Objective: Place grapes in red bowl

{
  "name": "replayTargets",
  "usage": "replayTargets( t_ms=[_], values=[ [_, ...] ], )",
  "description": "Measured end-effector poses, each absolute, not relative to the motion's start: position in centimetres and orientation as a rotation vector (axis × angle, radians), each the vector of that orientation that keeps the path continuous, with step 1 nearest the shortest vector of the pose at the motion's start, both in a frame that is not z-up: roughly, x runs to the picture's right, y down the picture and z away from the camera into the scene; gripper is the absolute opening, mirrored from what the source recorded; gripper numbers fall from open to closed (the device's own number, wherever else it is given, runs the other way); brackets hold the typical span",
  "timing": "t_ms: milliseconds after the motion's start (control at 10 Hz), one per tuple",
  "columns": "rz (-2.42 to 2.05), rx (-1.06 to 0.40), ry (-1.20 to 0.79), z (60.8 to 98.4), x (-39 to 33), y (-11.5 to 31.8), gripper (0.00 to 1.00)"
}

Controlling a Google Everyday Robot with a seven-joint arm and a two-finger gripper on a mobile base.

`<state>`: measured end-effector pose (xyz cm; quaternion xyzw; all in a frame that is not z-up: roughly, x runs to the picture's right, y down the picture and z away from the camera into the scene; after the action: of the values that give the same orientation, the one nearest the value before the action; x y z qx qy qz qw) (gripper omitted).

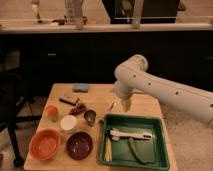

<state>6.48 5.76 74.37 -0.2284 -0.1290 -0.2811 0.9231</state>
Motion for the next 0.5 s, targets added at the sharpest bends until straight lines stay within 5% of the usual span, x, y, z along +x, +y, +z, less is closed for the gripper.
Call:
replayTargets(
  t_ms=[500],
  values=[
    [-0.697, -0.499, -0.268, 76.0, 1.6, 6.4, 0.8]
  ],
)
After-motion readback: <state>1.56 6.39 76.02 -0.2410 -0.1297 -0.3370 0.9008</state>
